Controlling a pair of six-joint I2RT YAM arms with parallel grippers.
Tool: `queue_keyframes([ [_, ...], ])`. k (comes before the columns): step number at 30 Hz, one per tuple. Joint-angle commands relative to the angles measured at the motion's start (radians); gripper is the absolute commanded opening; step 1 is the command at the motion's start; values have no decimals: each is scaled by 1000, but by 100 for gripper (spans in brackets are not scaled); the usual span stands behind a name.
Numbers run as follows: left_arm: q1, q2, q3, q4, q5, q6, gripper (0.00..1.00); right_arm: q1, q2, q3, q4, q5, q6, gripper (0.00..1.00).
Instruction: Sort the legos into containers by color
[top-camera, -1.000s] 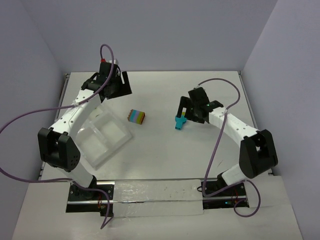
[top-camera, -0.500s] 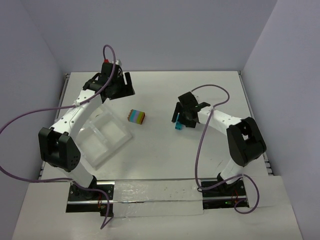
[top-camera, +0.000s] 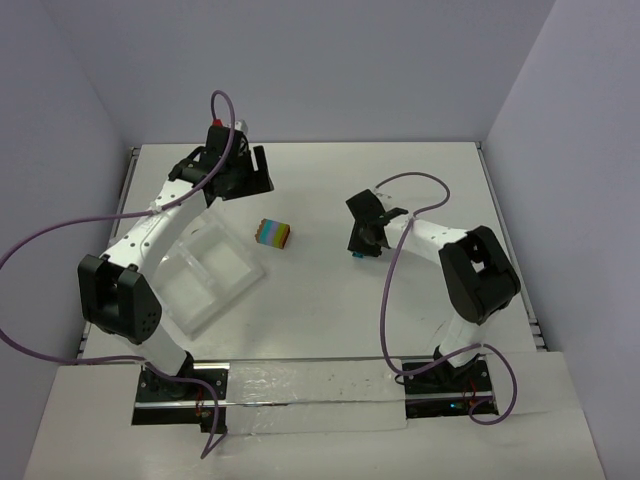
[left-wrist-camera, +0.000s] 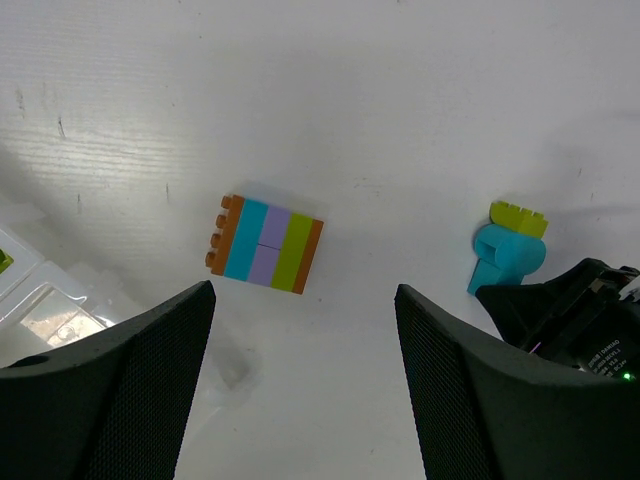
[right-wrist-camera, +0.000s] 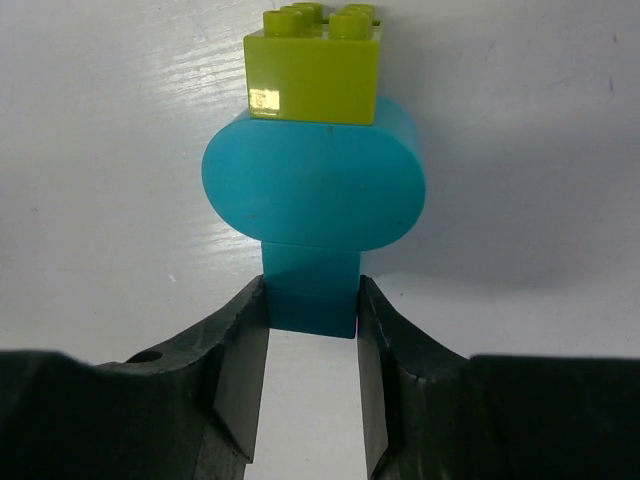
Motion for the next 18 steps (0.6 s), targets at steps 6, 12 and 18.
queue_keyframes([
  [6,-7,32,72,21,137,-52,80,9,-205,-42,172,-247,-235,4],
  [12,-7,99,147,5,398,-24,83,44,-372,-101,228,-472,-421,3],
  [18,-7,112,136,90,599,-66,85,55,-420,-104,187,-501,-459,0],
])
